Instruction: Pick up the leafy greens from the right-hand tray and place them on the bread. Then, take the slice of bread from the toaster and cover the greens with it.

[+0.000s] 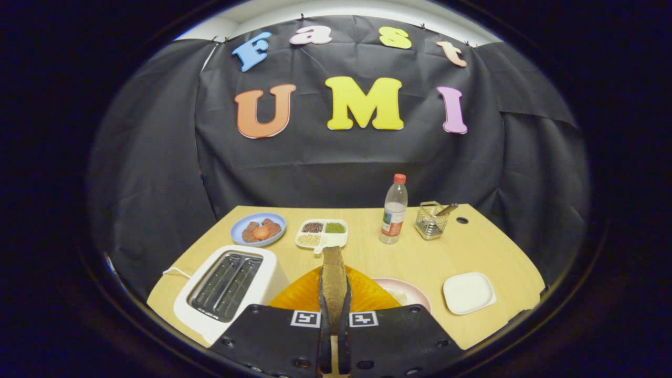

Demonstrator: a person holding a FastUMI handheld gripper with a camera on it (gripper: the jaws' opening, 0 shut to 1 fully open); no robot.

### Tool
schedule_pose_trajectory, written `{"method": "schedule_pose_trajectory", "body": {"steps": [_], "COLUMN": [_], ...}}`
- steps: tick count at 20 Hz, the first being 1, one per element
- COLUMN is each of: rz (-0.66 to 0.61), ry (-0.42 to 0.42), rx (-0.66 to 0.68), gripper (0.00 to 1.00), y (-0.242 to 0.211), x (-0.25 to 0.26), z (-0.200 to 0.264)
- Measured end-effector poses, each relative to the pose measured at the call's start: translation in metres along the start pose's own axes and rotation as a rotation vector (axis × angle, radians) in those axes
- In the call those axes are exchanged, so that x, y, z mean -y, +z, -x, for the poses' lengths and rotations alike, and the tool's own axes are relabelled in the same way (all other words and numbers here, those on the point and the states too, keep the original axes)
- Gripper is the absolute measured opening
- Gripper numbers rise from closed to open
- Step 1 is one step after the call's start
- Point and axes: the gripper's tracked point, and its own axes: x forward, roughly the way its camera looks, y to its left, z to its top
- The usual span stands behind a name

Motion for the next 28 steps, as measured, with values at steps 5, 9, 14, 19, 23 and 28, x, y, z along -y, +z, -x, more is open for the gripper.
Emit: {"method": "schedule_pose_trajectory", "body": {"steps": [5, 9, 14, 19, 23, 28], "rz": [-0.029, -0.056, -0.057, -0.050, -0.006, -0.024], "ry": [0.006, 0.009, -0.006, -0.019, -0.029, -0.007], "rx": [-0.096, -0.145, -0.155, -0.164, -0.191, -0.222], "gripper": [0.05, 0.05, 0.05, 0.11, 0.17, 0.36], "y": [-0.033, -0.054, -0.065, -0.073, -0.084, -0.094], "x": [0.013, 0.027, 0.050, 0.069, 0.085, 0.100], "z": [-0.034, -0.051, -0.060, -0.067, -0.075, -0.080]}}
